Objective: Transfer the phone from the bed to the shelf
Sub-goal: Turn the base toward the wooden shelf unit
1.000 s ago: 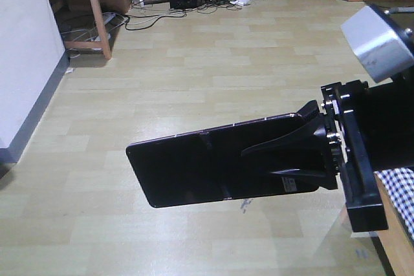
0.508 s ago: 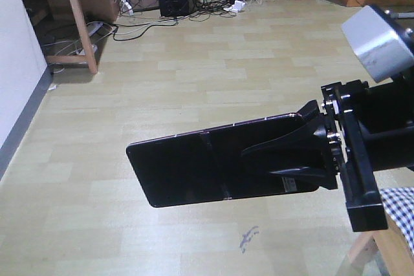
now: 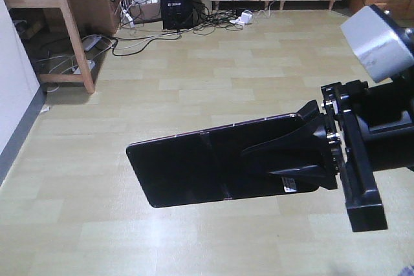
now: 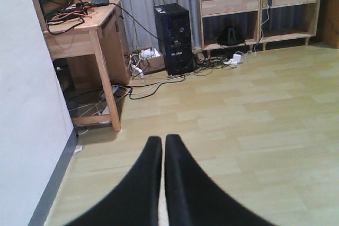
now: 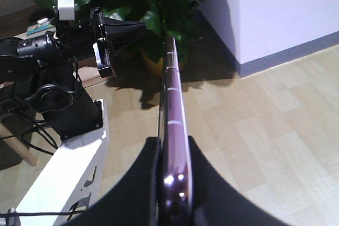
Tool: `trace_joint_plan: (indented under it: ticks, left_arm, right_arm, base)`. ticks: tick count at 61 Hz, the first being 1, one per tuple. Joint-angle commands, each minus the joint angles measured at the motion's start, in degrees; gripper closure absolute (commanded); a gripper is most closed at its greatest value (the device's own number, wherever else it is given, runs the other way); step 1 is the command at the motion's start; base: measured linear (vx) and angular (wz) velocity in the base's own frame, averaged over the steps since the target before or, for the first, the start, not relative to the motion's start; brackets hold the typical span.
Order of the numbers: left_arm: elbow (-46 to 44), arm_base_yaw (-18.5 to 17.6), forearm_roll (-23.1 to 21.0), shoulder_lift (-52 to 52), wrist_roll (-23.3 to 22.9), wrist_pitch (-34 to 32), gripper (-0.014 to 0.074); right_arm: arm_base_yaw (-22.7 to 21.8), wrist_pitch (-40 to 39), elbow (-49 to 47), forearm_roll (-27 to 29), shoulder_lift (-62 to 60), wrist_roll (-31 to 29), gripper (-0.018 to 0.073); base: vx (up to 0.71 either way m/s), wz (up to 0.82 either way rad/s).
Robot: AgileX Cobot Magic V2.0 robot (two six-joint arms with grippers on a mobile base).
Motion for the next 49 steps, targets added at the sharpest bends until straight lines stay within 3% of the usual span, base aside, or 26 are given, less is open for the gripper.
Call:
trace_joint_plan:
  ticks: [1,26,49]
  left_arm:
    - [-1.3,-0.2,-0.5,-0.7,-0.3,-4.2,0.0595]
    - [-1.3,-0.2,-0.5,-0.7,-0.3,-4.2,0.0595]
    - [-1.3,-0.2,-0.5,-0.7,-0.3,-4.2,0.0595]
  right_arm:
    - [-0.2,3.1,-1.6,5.0,-1.2,-0.1,0.0561]
    - [-0.2,3.1,-1.6,5.0,-1.2,-0.1,0.0561]
    - [-0.2,3.1,-1.6,5.0,-1.2,-0.1,0.0561]
  base:
    - [0.46,0.06]
    - [0.46,-0.05]
    - [0.44,-0.31]
